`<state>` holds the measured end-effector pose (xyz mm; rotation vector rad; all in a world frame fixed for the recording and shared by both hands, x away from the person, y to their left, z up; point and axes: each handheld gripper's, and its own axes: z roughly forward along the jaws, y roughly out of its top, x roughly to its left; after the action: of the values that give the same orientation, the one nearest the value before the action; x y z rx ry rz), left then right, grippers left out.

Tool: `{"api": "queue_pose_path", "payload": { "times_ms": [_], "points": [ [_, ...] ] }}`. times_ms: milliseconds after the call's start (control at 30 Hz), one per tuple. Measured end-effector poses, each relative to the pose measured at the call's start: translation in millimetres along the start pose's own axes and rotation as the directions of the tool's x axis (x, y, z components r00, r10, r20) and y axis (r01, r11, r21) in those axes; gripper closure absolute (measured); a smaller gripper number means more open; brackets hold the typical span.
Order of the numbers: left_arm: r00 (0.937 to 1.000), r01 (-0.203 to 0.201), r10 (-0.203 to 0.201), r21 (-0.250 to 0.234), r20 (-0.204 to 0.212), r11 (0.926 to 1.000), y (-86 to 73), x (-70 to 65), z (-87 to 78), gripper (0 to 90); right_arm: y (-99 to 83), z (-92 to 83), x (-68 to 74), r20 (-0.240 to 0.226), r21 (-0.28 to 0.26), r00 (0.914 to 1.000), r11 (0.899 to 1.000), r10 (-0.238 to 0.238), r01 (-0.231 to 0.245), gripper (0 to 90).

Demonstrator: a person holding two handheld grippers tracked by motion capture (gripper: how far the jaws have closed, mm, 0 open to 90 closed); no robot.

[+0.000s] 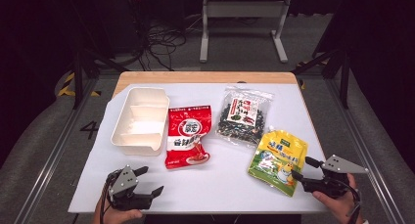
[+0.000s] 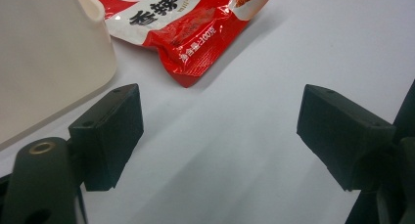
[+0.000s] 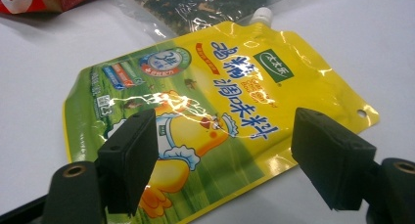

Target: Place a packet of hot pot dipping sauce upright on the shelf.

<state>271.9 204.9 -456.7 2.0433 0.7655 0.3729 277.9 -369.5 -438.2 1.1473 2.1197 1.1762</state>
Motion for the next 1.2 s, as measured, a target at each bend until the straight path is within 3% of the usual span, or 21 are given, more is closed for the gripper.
{"api": "queue_pose_path", "payload": {
  "times_ms": [167,233,333,400,467,533,633,700,733,800,867,1133,1200],
  "points": [
    [0.9999,-0.013,0.013,-0.011,-0.006,0.9999,0.7,-0.1,0.5,17.8,-2.8,-3.3,-7.1,0.027,0.002,0.9989,0.999,0.038,-0.038,25.9],
    [0.9989,-0.034,0.034,-0.003,-0.032,0.9994,-0.1,0.5,0.5,17.7,-4.3,-4.9,-11.2,0.031,0.0,0.9971,0.998,0.07,-0.07,25.8],
    [0.9982,-0.048,0.048,0.01,-0.036,0.9988,-2.2,3.9,1.7,17.4,-7.9,-2.3,-15.6,0.01,0.03,0.9935,0.993,0.113,-0.114,23.6],
    [0.9978,-0.054,0.054,0.014,-0.038,0.9985,-3.0,5.5,1.7,17.4,-8.6,-1.0,-16.3,0.015,0.046,0.993,0.992,0.117,-0.118,22.7],
    [0.9978,-0.054,0.054,0.02,-0.039,0.9984,-3.6,7.5,2.2,17.3,-9.2,4.9,-19.2,-0.011,0.084,0.9885,0.985,0.151,-0.149,18.9],
    [0.9979,-0.052,0.053,0.02,-0.039,0.9984,-3.2,8.8,2.9,17.0,-9.2,12.3,-21.9,0.003,0.109,0.9899,0.984,0.142,-0.141,17.2],
    [0.9982,-0.048,0.048,0.022,-0.035,0.9986,-2.4,7.9,4.1,17.0,-5.2,19.6,-29.4,0.003,0.119,0.9849,0.978,0.173,-0.172,15.6],
    [0.9983,-0.051,0.052,0.031,-0.026,0.9982,-2.4,7.0,5.1,16.9,-0.8,27.5,-35.8,0.02,0.132,0.9814,0.973,0.191,-0.192,8.0],
    [0.9981,-0.053,0.054,0.034,-0.029,0.998,-2.2,7.0,5.7,16.8,2.2,32.9,-39.8,0.001,0.139,0.9806,0.971,0.196,-0.194,6.5],
    [0.9982,-0.053,0.053,0.033,-0.027,0.9981,-1.8,7.1,6.3,16.8,7.1,40.2,-45.2,0.004,0.157,0.9814,0.969,0.192,-0.19,2.6],
    [0.9986,-0.047,0.048,0.032,-0.02,0.9984,-1.1,7.3,7.7,16.8,9.8,44.2,-49.0,-0.003,0.163,0.9831,0.97,0.183,-0.18,2.2],
    [0.9986,-0.051,0.052,0.046,-0.006,0.9976,-0.9,6.1,9.6,16.8,24.4,66.3,-66.4,0.038,0.199,0.9904,0.97,0.133,-0.138,0.0],
    [0.9986,-0.054,0.054,0.048,-0.002,0.9974,-0.9,6.1,9.8,16.8,28.2,71.9,-73.1,0.027,0.209,0.9901,0.968,0.138,-0.141,0.0]
  ]
}}
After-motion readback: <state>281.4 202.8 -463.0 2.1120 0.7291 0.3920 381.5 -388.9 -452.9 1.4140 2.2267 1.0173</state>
